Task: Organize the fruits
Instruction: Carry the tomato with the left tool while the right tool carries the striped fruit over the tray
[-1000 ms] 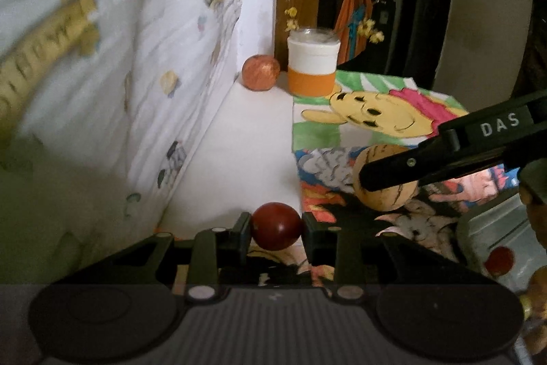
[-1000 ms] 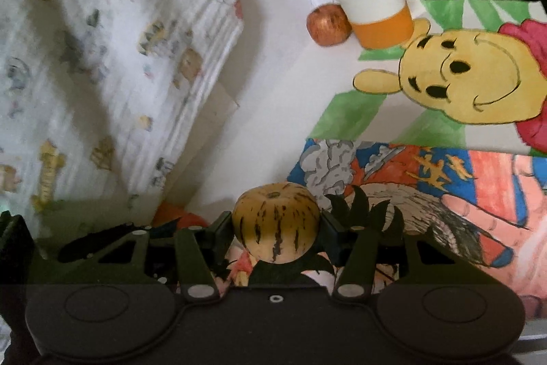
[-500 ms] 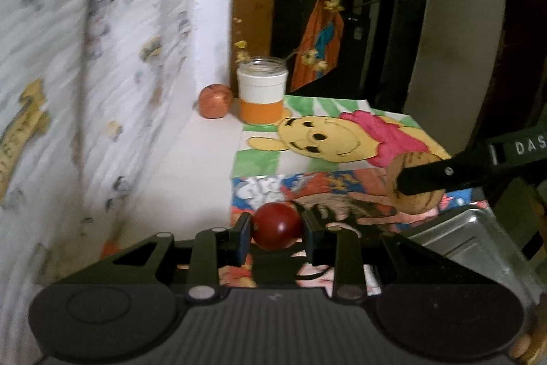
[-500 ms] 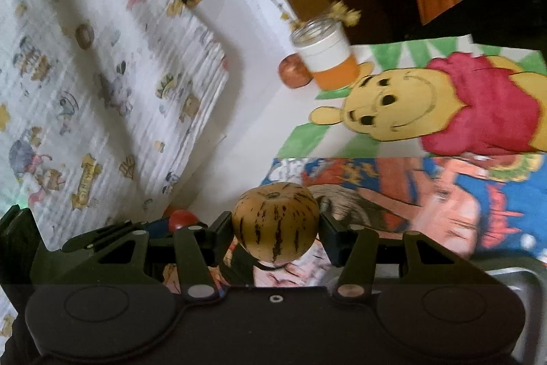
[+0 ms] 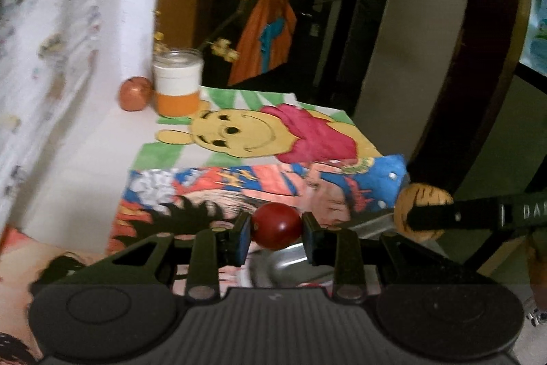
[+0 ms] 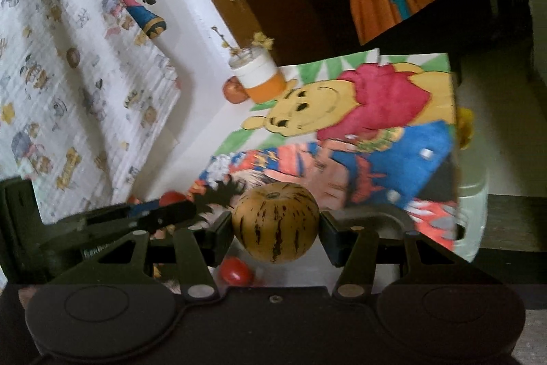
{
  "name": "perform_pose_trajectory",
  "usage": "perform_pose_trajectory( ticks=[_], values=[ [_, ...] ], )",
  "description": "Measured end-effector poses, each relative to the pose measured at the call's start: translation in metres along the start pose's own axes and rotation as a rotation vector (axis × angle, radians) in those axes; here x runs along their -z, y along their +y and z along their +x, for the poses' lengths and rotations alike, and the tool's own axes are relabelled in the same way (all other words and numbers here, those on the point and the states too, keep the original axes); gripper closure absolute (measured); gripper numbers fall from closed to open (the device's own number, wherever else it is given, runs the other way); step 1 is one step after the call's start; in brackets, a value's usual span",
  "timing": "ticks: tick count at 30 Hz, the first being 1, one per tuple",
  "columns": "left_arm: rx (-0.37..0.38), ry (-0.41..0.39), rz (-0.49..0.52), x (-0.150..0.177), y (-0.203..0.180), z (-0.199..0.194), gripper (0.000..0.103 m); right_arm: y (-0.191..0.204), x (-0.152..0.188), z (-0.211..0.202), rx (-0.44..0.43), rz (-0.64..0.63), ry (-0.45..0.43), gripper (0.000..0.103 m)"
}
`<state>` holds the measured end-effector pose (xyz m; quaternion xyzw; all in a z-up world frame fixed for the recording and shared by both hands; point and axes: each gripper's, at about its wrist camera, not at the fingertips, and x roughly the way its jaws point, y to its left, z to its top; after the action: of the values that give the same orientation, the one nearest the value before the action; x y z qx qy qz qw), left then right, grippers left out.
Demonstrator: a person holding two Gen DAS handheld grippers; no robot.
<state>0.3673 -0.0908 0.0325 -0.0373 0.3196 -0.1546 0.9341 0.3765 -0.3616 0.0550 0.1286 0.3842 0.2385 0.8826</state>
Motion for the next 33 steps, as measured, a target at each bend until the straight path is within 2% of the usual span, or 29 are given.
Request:
perform_pose_trajectory(
  ticks=[14, 27, 33],
  values=[
    [0.083, 0.085, 0.062, 0.015, -0.051, 0.039, 0.069, -0.015, 0.051, -0.033, 0.056, -0.143, -0.016, 0.047],
    [0.062, 0.143, 0.105, 0.023, -0.063, 0.054, 0.069, 0.007, 0.074, -0.03, 0.101, -0.331, 0.009, 0.047],
    [0.054, 0.163, 0.128, 0.026, -0.067, 0.057, 0.069, 0.008, 0.08, -0.025, 0.116, -0.343, 0.034, 0.047]
  ],
)
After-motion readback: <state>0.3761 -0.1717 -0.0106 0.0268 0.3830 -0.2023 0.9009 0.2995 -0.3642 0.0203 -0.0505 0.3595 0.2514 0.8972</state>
